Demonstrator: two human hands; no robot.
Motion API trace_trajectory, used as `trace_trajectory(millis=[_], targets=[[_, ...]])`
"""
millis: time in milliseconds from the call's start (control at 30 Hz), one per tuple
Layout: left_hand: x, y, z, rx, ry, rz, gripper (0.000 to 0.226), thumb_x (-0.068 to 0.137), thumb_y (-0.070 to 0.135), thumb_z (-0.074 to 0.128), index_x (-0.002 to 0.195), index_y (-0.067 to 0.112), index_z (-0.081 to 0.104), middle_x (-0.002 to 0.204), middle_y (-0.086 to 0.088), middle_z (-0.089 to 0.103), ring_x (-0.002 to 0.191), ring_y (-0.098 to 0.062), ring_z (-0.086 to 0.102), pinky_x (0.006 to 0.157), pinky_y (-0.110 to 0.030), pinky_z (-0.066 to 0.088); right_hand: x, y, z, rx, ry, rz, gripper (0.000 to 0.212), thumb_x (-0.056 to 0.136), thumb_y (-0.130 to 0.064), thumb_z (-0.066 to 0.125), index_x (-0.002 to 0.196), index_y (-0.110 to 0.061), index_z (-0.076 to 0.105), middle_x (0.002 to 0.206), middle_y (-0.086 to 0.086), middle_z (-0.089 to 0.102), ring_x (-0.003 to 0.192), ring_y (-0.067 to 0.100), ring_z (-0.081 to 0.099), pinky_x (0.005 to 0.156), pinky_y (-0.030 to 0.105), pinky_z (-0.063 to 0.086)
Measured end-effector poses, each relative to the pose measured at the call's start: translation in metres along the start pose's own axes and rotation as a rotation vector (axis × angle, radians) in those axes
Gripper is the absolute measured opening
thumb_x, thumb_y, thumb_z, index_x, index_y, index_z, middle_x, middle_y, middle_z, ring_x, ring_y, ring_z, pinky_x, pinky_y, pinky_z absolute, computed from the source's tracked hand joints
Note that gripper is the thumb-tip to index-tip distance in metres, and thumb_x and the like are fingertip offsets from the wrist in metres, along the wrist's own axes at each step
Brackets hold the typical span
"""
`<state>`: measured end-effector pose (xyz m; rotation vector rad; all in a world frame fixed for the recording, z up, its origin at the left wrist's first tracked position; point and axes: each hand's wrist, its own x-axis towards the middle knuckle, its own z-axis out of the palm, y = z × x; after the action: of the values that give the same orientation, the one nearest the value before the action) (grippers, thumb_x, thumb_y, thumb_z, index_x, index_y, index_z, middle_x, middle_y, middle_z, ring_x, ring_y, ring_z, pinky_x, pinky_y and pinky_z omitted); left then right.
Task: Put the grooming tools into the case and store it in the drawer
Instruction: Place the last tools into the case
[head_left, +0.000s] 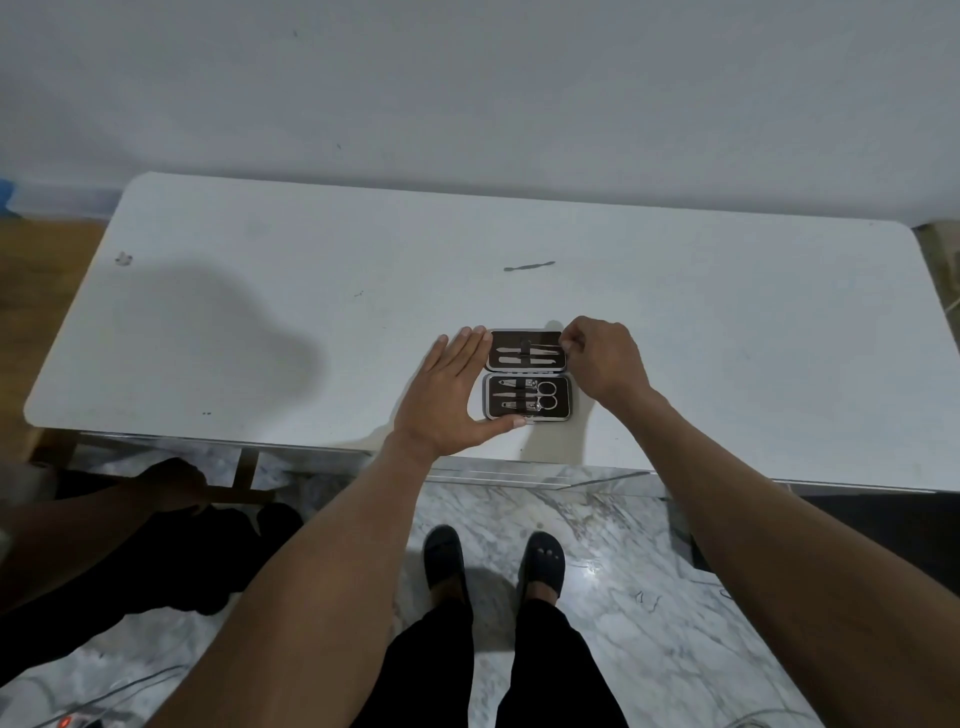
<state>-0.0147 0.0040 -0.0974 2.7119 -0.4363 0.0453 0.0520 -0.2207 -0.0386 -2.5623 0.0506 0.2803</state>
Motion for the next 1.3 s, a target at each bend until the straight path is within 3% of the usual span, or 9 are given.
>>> trace_trajectory(millis=[233,433,1033,1300], targets=[[0.000,0.000,0.001,-0.008,0.013,0.005,0.118,0.081,0.090,0.049,0.162,0.006,0.029,0.171,-0.006,0.028,0.161,-0.018,0.020,0.132,-0.046,0.016,0.003,-0.007,-0.001,-0.085,-0.016,-0.059,0.019,0.087,-0.010,0.056,0.089,-0.022,0.071,0.079,0.000,0.067,0.092,0.026,0.058,0.067,0.036,0.053],[0.001,0.000,0.000,-0.013,0.012,0.000,0.118,0.081,0.090,0.049,0.163,0.007,0.029,0.171,-0.006,0.028,0.161,-0.018,0.019,0.132,-0.045,0.015,0.002,-0.005,-0.007,-0.247,-0.001,-0.136,0.019,0.090,-0.014,0.055,0.094,-0.022,0.072,0.086,0.005,0.060,0.101,0.027,0.048,0.063,0.033,0.037],[0.000,0.001,-0.001,-0.023,0.021,0.004,0.117,0.081,0.088,0.051,0.162,0.006,0.031,0.170,-0.007,0.030,0.160,-0.019,0.021,0.132,-0.046,0.017,0.003,-0.011,-0.012,-0.299,-0.015,-0.245,0.019,0.092,-0.017,0.056,0.097,-0.020,0.074,0.093,0.005,0.063,0.101,0.027,0.047,0.066,0.035,0.044],[0.001,0.000,-0.001,-0.021,0.031,0.002,0.116,0.081,0.086,0.056,0.162,0.006,0.032,0.170,-0.007,0.031,0.160,-0.019,0.023,0.131,-0.047,0.018,0.004,-0.009,-0.011,-0.305,0.000,-0.236,0.017,0.091,-0.015,0.056,0.095,-0.019,0.072,0.093,0.005,0.062,0.099,0.028,0.048,0.064,0.033,0.041]])
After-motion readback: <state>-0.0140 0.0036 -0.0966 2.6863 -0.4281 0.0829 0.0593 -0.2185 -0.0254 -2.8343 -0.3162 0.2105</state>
